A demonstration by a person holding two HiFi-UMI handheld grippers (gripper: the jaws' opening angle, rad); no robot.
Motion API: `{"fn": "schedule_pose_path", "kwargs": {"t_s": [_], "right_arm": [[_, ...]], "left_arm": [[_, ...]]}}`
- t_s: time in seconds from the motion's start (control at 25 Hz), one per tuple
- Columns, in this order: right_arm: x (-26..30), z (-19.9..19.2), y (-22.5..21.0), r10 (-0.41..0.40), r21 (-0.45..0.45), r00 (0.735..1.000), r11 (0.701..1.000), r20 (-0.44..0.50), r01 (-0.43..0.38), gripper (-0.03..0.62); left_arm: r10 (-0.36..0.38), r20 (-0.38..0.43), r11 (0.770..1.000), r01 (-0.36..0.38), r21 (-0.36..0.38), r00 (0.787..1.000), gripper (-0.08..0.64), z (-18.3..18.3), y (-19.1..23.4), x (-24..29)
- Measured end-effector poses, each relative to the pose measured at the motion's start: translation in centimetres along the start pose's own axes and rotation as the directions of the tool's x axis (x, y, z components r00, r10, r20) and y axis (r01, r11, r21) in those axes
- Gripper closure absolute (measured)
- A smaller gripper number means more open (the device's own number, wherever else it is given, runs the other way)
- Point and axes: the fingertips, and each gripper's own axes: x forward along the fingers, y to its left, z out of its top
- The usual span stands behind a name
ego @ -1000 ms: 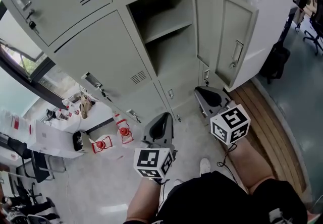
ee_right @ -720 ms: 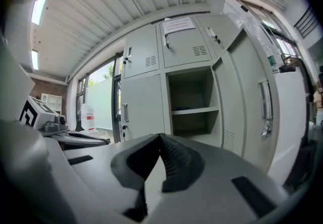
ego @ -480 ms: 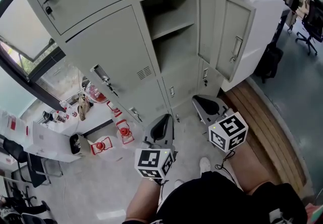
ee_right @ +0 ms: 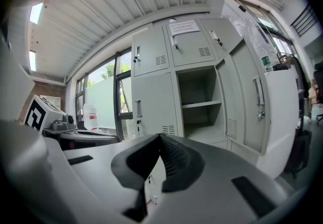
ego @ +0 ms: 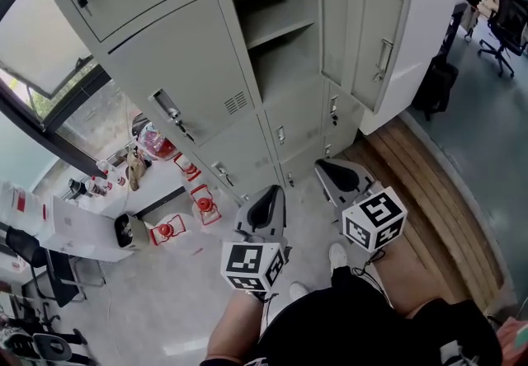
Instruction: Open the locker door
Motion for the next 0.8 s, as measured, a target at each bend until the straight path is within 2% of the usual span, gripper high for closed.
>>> {"fn": "schedule_pose_path", "kwargs": {"t_s": [0.8], "right_arm": [[-2.3,-0.3,4.3,-0.007,-0.012,1.000,1.000,0.016,0.007,0.538]], "left_arm": [[-0.028,0.021,0.999,0.027,0.021,0.999,0.537,0.2,-0.7,-4.0]]}}
